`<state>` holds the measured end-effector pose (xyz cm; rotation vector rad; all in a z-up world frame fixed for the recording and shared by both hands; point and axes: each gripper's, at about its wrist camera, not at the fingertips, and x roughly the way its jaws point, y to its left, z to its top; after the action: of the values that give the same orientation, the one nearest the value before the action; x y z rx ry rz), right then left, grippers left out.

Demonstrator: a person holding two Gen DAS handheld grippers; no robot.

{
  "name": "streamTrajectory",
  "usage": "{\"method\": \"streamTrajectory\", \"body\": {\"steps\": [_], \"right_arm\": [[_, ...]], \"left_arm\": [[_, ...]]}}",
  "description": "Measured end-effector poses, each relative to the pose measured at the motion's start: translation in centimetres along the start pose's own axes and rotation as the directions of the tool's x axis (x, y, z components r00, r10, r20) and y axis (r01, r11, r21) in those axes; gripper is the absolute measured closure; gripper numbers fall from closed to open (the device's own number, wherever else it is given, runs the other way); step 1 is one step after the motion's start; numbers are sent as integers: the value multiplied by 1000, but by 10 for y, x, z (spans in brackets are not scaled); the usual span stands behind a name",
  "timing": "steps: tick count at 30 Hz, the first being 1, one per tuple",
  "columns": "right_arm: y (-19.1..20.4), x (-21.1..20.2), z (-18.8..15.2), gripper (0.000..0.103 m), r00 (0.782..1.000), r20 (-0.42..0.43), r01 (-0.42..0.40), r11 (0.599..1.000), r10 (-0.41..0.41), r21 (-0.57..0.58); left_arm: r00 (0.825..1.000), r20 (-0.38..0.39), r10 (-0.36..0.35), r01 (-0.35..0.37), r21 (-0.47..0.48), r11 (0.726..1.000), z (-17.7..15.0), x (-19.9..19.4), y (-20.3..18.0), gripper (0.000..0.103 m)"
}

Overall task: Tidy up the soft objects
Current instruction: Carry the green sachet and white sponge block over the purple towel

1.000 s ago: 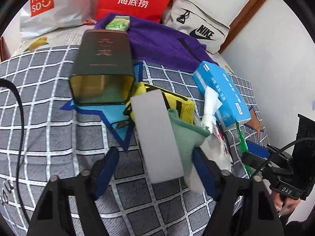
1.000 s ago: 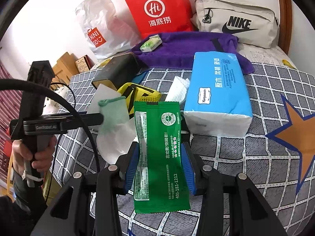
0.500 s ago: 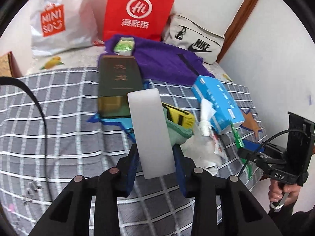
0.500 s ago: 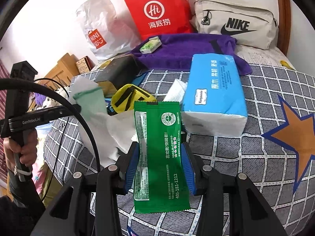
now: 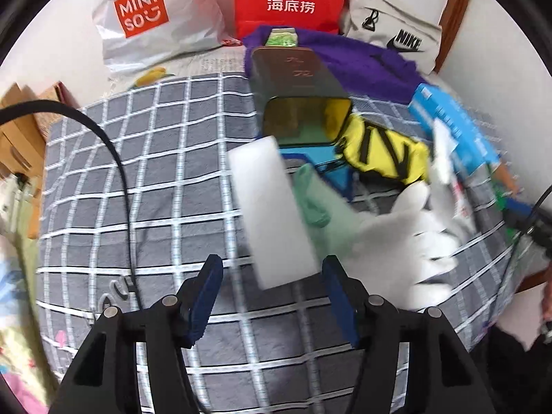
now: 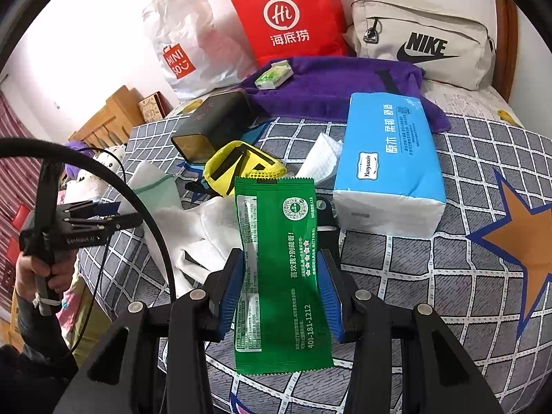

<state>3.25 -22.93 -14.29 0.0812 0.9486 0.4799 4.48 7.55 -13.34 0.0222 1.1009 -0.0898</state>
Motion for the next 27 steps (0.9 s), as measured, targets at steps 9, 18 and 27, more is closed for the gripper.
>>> {"method": "streamTrajectory", "body": {"steps": [9,18,27], "right_arm": [[-1,5,-1,60,1000,-12,-3,1000,3,-2],[-5,4,0,60,1000,-13,3,1000,-3,7],[-1,1,5,60,1000,6,-6,1000,6,-2]], "left_arm": [[996,44,-78,80,-48,996,8,-3,15,57],[989,76,-129,134,-69,989,14,-12,16,72],[985,144,-91,106,-96,990,21,-44,39,72]]}}
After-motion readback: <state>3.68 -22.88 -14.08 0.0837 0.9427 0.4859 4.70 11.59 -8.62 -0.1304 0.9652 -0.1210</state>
